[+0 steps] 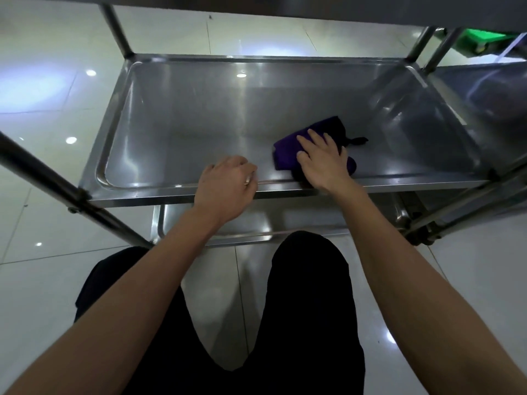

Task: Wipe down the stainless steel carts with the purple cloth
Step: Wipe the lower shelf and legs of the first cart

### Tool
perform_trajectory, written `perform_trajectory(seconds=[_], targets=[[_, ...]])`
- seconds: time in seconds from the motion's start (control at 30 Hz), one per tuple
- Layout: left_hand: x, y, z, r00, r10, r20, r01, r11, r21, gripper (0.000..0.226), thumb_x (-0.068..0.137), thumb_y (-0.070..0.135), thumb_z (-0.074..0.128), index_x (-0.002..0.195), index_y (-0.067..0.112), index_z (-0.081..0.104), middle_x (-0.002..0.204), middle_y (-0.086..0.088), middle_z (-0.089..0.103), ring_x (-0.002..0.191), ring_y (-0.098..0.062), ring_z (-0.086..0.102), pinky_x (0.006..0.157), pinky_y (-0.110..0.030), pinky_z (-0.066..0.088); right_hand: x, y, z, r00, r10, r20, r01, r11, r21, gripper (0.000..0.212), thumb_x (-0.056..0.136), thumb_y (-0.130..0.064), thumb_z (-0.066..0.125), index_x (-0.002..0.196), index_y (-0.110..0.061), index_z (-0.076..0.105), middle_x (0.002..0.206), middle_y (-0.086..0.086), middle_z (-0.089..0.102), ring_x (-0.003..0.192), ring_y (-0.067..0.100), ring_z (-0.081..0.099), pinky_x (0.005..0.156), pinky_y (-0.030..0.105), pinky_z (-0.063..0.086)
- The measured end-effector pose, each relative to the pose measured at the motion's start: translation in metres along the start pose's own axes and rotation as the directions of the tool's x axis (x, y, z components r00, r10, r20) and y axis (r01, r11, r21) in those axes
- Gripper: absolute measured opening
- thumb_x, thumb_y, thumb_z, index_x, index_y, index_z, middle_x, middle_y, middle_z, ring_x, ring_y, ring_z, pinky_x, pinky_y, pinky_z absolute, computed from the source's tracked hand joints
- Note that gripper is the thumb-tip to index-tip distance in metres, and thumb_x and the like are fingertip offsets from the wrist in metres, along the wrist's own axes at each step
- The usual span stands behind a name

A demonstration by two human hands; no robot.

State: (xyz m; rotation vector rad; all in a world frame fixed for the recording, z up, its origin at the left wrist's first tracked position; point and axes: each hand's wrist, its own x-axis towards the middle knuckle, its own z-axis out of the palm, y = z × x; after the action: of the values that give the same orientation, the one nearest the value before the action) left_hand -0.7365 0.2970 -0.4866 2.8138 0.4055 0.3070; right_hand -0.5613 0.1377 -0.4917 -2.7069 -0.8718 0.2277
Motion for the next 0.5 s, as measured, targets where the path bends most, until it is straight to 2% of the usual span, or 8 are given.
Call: perform_trajectory(seconds=[0.07,0.13,0.27,0.37,0.5], targets=[[-0.006,-0.015,-0.005,1.0,-0.017,-0.024,0.016,1.0,-0.019,0.027,0.098,0.028,0.054,0.118,0.015,0.068,0.127,-0.004,0.061,0.114,-0.029,0.056,0.093,-0.046,0.047,0.008,-0.015,0.005,0.999,-0.031,0.014,0.031,1.0,-0.005,0.055,0.101,-0.04,0.028,0.155,-0.032,0.028,0.167,-0.005,0.013,0.153,0.024,0.006,0.12,0.057,0.003],[-0.016,-0.035,-0.012,0.994,-0.068,-0.082,0.071,0.997,0.033,0.026,0.096,0.028,0.056,0.116,0.016,0.068,0.128,-0.004,0.062,0.115,-0.03,0.056,0.094,-0.044,0.045,0.015,-0.032,0.011,0.998,-0.065,0.027,0.065,0.998,-0.005,0.055,0.101,-0.04,0.027,0.155,-0.033,0.028,0.167,-0.006,0.013,0.153,0.024,0.006,0.12,0.057,0.003],[-0.041,-0.082,-0.031,0.942,-0.261,-0.213,0.286,0.953,0.097,0.021,0.093,0.032,0.055,0.101,0.02,0.071,0.118,-0.001,0.066,0.111,-0.031,0.055,0.094,-0.046,0.04,0.027,-0.077,0.024,0.99,-0.14,0.034,0.14,0.99,-0.013,0.054,0.101,-0.038,0.028,0.155,-0.032,0.031,0.166,-0.005,0.015,0.152,0.024,0.007,0.12,0.059,0.005],[-0.058,-0.111,-0.045,0.908,-0.371,-0.196,0.399,0.908,0.128,0.027,0.095,0.041,0.052,0.106,0.027,0.073,0.121,0.001,0.065,0.12,-0.032,0.052,0.102,-0.056,0.037,0.037,-0.115,0.034,0.976,-0.207,0.064,0.208,0.978,-0.013,0.053,0.102,-0.036,0.029,0.155,-0.032,0.031,0.166,-0.005,0.015,0.152,0.024,0.007,0.12,0.06,0.003],[-0.067,-0.126,-0.053,0.922,-0.375,-0.099,0.386,0.91,0.152,0.036,0.099,0.051,0.044,0.12,0.036,0.068,0.131,0.006,0.059,0.13,-0.032,0.046,0.104,-0.065,0.032,0.049,-0.167,0.052,0.946,-0.311,0.095,0.313,0.95,-0.009,0.051,0.103,-0.038,0.029,0.154,-0.033,0.033,0.166,-0.005,0.016,0.152,0.025,0.007,0.119,0.06,0.003]])
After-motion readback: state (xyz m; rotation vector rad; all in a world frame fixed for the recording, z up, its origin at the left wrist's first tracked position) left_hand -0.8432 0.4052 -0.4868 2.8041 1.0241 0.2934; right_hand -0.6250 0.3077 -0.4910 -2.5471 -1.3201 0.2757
